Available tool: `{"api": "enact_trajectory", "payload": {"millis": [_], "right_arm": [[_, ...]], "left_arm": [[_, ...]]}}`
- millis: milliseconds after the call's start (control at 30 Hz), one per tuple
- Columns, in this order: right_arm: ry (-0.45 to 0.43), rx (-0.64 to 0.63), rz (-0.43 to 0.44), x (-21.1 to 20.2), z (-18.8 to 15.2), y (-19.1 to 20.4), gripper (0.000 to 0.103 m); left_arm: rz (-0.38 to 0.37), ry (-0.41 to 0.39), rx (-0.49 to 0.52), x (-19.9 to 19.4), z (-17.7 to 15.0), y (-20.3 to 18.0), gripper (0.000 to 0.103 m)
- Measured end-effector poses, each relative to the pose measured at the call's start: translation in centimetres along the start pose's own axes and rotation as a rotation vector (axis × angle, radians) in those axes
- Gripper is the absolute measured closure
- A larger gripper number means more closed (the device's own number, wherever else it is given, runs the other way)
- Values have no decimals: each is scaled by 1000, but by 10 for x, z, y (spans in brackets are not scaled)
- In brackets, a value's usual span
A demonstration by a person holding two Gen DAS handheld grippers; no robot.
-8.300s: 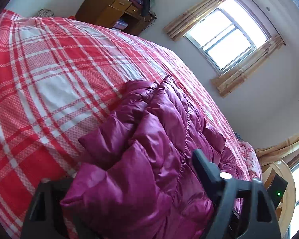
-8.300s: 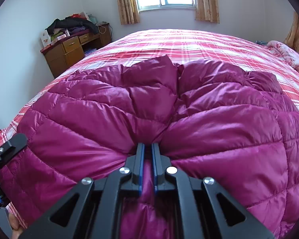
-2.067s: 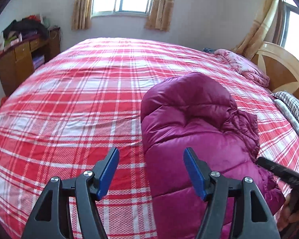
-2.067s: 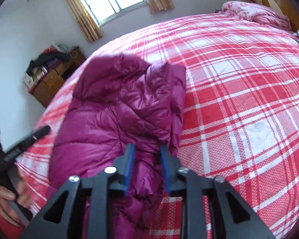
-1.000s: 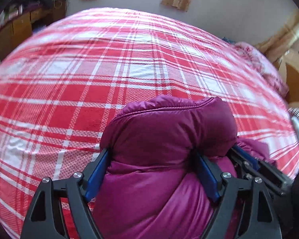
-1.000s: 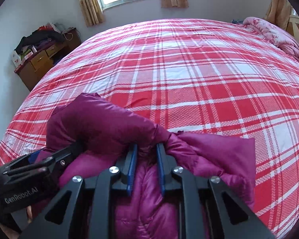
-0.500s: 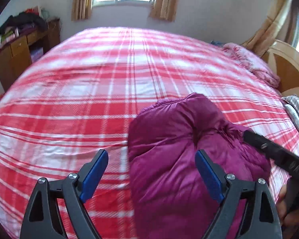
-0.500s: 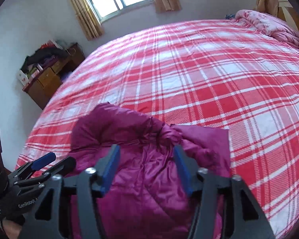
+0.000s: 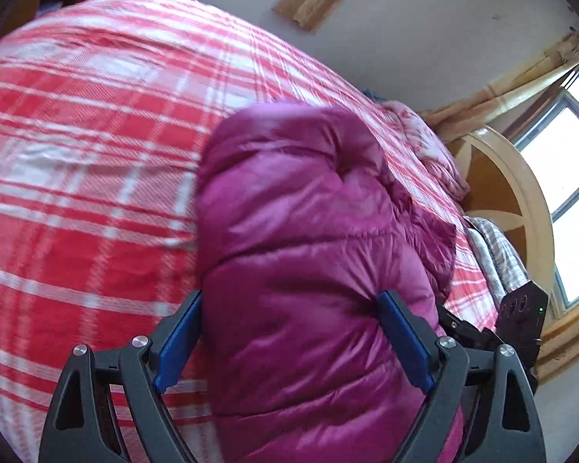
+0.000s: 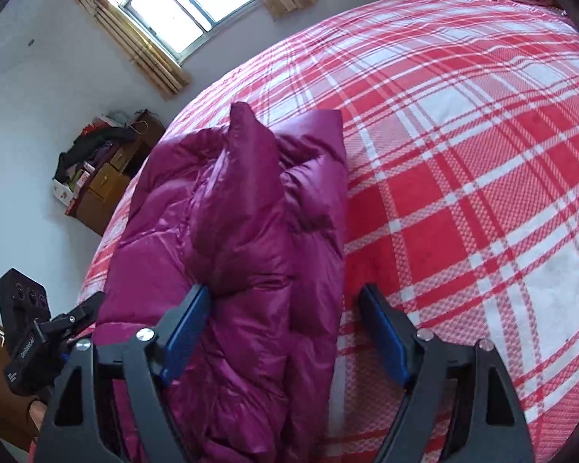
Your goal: Fold large clothes
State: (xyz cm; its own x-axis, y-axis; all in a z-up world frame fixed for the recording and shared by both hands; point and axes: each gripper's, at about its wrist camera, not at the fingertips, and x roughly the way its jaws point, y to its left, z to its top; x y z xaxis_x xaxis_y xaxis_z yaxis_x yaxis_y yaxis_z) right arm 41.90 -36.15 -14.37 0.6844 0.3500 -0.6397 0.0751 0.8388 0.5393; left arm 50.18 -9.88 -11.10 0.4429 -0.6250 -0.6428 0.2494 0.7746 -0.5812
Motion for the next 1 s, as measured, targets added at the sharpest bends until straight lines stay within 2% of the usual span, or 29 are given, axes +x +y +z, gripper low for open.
{"api": "enact_trajectory", "payload": {"millis": [67,200,233,267,300,333,367,400,533,633,767,867,1000], "right_arm": [[8,-24,2,1,1,3,20],[27,-63,10,9,2,11,21],[36,-82,5,12,1,16,27],[51,-100,15,15,1,22,39],[60,-106,17,16,0,26,43],[68,-114,13,17,-2,30,50],[73,-114,17,16,-2,30,59],[86,-100,40,16,-3,32,64],[97,-86,57,7,-12,46,73],[92,-95,87,1,-24,65,76],[78,-68,176,-4,-42,91,77],[89,-82,238,2,-59,122,77],[142,-170,289,20,-76,174,77]], "left_arm": [[-37,23,-41,8,0,5,13],[-45,16,-10,8,-2,-1,13],[-40,16,3,9,-4,-5,13],[-29,17,20,10,-4,-11,14],[-12,16,35,9,-5,-16,20],[-3,8,44,6,-7,-20,25],[5,1,55,4,-7,-24,33],[21,-8,77,-1,-9,-30,40],[90,-30,122,-20,-14,-42,51],[123,-71,127,-50,-22,-43,53],[142,-133,118,-93,-37,-32,53],[185,-181,112,-127,-48,-15,53],[252,-220,42,-171,-61,25,53]]}}
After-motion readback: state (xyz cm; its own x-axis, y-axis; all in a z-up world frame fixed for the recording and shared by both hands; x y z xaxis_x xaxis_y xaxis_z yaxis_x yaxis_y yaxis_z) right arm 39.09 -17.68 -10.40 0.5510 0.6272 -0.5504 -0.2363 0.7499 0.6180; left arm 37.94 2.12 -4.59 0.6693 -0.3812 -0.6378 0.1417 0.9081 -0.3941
